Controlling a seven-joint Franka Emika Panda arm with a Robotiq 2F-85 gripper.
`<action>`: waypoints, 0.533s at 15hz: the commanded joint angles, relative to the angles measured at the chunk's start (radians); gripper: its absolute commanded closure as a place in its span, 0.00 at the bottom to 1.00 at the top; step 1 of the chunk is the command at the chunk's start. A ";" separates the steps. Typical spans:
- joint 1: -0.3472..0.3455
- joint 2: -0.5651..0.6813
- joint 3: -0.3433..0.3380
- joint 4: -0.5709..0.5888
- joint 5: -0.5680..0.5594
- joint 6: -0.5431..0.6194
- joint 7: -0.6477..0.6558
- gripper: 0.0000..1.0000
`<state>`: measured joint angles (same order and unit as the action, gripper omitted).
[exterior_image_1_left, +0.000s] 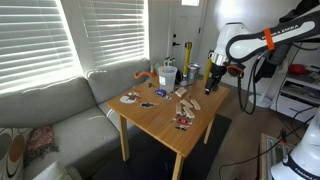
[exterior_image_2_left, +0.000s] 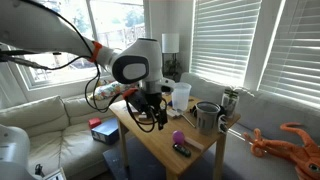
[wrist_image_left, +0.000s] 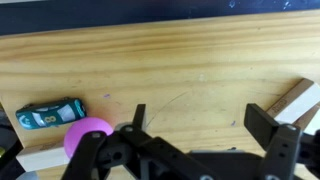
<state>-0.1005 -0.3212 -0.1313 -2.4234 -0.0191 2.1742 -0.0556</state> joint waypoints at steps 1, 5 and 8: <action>-0.004 0.000 0.004 0.002 0.002 -0.002 -0.001 0.00; 0.006 0.020 0.026 0.025 -0.040 0.089 -0.016 0.00; 0.036 0.052 0.041 0.057 -0.007 0.117 -0.041 0.00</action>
<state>-0.0875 -0.3140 -0.1049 -2.4114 -0.0364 2.2783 -0.0760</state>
